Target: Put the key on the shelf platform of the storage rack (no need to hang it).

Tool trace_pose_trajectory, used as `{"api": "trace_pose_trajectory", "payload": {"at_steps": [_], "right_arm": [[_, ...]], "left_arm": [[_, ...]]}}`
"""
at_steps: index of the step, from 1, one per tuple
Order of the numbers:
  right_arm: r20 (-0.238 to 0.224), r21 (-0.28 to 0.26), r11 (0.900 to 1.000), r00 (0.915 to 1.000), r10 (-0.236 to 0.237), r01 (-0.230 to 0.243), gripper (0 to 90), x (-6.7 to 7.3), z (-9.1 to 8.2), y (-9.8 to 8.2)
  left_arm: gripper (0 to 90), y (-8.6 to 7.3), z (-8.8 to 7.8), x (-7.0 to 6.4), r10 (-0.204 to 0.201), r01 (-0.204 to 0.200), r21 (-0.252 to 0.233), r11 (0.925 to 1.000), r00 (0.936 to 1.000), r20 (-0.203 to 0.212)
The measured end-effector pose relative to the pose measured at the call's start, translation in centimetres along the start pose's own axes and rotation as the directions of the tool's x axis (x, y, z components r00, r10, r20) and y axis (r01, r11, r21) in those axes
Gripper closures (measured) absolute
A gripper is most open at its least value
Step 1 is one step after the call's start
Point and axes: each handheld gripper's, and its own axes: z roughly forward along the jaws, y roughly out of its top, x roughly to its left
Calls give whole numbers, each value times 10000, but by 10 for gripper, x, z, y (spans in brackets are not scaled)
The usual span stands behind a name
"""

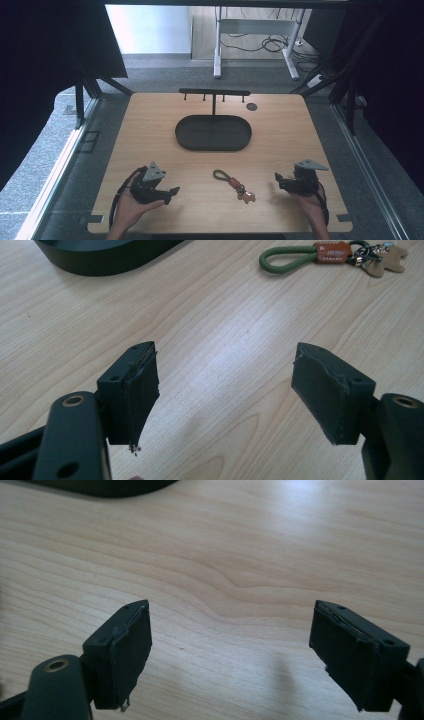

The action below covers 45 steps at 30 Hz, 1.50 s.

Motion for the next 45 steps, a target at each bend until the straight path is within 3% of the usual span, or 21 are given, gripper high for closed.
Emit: {"api": "trace_pose_trajectory", "payload": {"at_steps": [6,8,22,42,45], "right_arm": [[-115,-308,9995,9999,110,-113,206,-7,-6,-2],[-296,-282,9995,9995,115,-123,211,-8,-6,-4],[-438,151,9996,9988,-221,228,238,-2,-1,-8],[-750,68,9983,9956,-570,577,289,-2,-12,-5],[-831,164,9966,9934,-786,802,291,1,-15,-3]], "left_arm": [[275,-2,2,2,-100,100,101,9999,9999,-12],[275,-2,2,1,-66,66,62,10000,10000,6],[275,-2,-2,3,-75,75,-16,10000,10000,-27],[275,-2,3,0,-47,47,77,10000,10000,-5],[275,-2,1,0,-18,18,84,10000,10000,-22]]}}
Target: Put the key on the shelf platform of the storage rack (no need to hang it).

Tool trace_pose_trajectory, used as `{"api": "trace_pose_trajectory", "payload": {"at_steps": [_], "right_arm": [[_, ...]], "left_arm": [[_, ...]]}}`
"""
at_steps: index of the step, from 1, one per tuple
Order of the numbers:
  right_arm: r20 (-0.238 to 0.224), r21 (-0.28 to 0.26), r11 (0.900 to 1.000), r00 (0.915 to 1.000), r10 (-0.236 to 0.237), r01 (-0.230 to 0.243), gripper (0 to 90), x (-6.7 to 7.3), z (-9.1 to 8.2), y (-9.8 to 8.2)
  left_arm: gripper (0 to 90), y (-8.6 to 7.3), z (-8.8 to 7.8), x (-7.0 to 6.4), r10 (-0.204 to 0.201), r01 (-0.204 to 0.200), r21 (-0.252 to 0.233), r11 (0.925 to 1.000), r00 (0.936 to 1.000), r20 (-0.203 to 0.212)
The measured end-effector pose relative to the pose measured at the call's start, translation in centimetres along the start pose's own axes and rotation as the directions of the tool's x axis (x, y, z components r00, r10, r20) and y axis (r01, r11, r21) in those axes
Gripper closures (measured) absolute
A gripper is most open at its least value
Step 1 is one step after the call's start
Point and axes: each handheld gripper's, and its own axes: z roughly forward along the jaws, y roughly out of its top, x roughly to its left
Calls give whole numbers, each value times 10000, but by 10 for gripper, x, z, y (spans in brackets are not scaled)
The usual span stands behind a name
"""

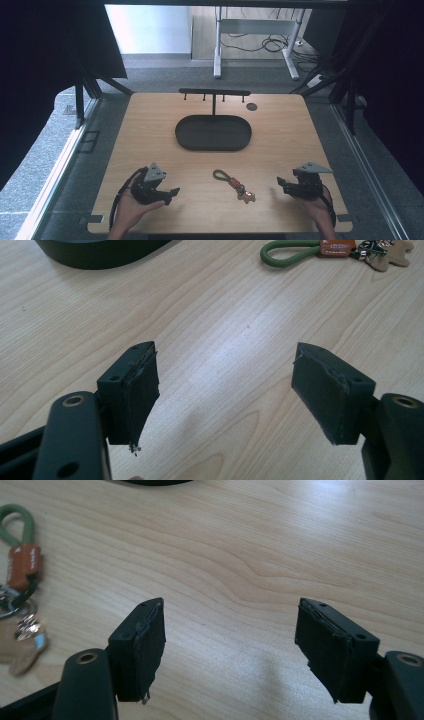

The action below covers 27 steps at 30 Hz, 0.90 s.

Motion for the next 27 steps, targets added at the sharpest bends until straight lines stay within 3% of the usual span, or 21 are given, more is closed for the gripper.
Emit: {"api": "trace_pose_trajectory", "payload": {"at_steps": [5,10,15,20,27], "right_arm": [[-78,278,9979,9983,-582,584,305,1,-9,1],[-129,739,9952,9979,-638,646,311,1,-17,6],[-280,889,9909,9947,-994,1015,327,9,-32,26],[-439,1423,9792,9892,-1396,1445,335,20,-29,40],[-621,2001,9699,9897,-1286,1386,348,27,-24,57]], "left_arm": [[275,-1,-3,5,-219,218,-75,9997,9997,-102],[275,-1,-3,5,-190,190,-96,9998,9998,3],[275,-1,-7,5,-179,178,-246,9995,9998,-1],[276,-2,-12,9,-311,309,-399,9987,9995,-44],[275,-4,-7,13,-333,335,-265,9991,9994,73]]}}
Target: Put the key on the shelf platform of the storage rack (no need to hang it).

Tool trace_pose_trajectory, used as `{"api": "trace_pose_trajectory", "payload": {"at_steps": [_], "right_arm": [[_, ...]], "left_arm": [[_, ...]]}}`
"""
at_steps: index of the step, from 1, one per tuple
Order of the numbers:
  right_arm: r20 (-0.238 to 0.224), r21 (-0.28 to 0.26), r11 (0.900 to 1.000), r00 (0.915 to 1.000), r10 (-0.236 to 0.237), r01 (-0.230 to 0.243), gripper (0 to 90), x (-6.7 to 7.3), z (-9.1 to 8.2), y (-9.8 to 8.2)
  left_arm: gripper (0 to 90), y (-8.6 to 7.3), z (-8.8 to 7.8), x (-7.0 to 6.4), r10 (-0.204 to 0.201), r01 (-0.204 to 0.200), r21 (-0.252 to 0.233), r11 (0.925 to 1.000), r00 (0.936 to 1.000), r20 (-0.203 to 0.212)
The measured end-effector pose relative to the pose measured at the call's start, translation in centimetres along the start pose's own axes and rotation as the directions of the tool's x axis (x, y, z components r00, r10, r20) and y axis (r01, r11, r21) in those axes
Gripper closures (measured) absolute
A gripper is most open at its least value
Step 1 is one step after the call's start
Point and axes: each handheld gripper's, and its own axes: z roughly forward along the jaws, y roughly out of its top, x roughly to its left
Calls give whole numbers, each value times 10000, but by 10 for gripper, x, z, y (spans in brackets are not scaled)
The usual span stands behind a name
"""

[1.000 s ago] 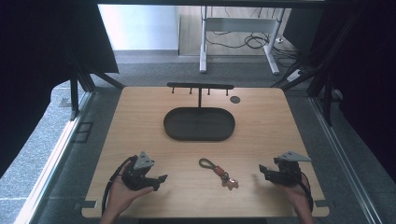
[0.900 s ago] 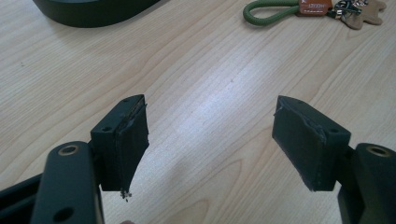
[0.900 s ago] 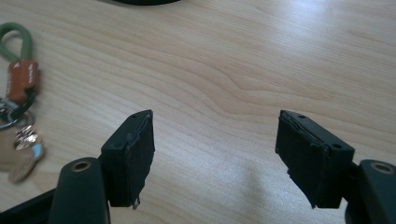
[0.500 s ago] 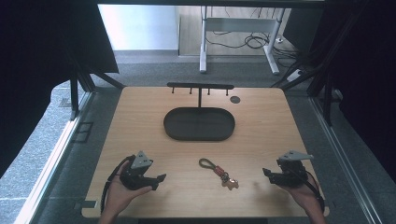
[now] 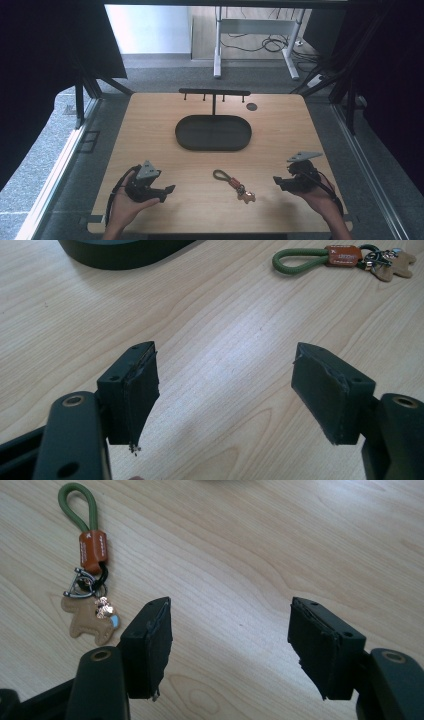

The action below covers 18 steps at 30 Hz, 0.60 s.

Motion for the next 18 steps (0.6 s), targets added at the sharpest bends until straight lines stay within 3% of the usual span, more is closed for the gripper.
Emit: {"api": "trace_pose_trajectory", "payload": {"at_steps": [6,10,15,18], "right_arm": [[-48,-86,9999,9999,-149,149,349,4,-1,12],[-229,-4,9985,9982,-546,547,350,11,-3,18],[-306,17,9980,9975,-634,635,351,14,-2,21],[-244,233,9969,9969,-750,756,350,18,4,24]], "left_arm": [[275,3,-3,-7,50,-51,-77,10000,9999,-132],[276,5,0,-11,116,-116,-14,9999,9999,-103],[275,4,3,-10,224,-223,117,9997,9997,-61],[275,3,-3,-7,125,-125,-85,9999,9999,-113]]}}
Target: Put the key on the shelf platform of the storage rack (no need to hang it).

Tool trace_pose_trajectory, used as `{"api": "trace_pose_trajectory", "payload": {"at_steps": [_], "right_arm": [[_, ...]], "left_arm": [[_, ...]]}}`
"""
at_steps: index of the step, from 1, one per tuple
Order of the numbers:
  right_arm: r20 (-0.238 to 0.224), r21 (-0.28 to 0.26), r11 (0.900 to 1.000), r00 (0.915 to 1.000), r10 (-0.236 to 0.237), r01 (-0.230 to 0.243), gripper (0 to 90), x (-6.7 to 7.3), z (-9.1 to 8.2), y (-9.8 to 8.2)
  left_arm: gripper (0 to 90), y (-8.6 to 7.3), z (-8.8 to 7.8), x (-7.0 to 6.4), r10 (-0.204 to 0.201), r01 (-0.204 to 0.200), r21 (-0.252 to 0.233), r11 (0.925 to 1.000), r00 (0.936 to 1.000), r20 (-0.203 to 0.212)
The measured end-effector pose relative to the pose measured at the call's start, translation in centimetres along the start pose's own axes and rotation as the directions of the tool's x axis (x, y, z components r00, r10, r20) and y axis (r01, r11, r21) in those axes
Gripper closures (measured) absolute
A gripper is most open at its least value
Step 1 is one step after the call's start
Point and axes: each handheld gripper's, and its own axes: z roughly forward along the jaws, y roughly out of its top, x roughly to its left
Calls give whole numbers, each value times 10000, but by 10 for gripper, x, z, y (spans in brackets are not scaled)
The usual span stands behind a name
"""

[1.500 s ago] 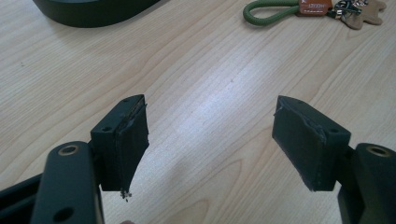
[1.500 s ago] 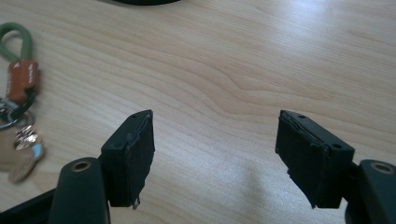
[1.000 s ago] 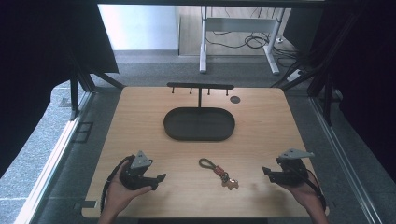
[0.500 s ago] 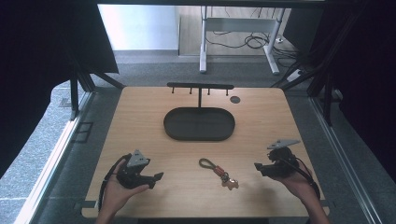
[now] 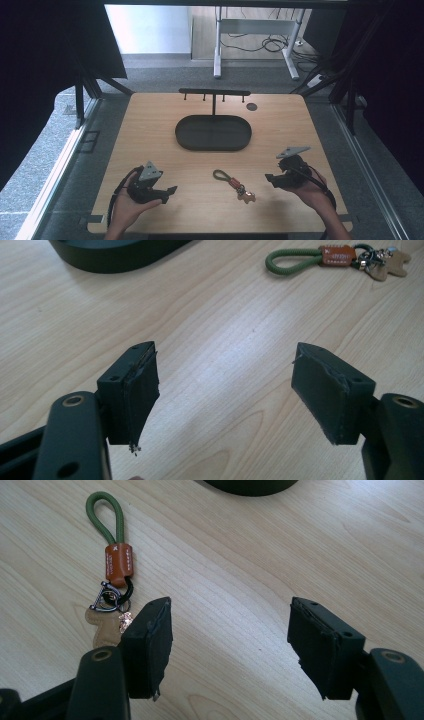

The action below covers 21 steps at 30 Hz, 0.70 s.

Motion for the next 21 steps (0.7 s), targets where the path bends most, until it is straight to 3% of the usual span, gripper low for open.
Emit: {"api": "trace_pose_trajectory", "payload": {"at_steps": [5,21], "right_arm": [[100,73,9997,9996,-246,245,350,7,5,6],[-119,342,9943,9949,-1005,1009,358,27,13,26]], "left_arm": [[276,0,-7,2,-46,45,-228,9997,10000,-34],[275,1,-4,-1,-10,12,-230,9997,10000,90]]}}
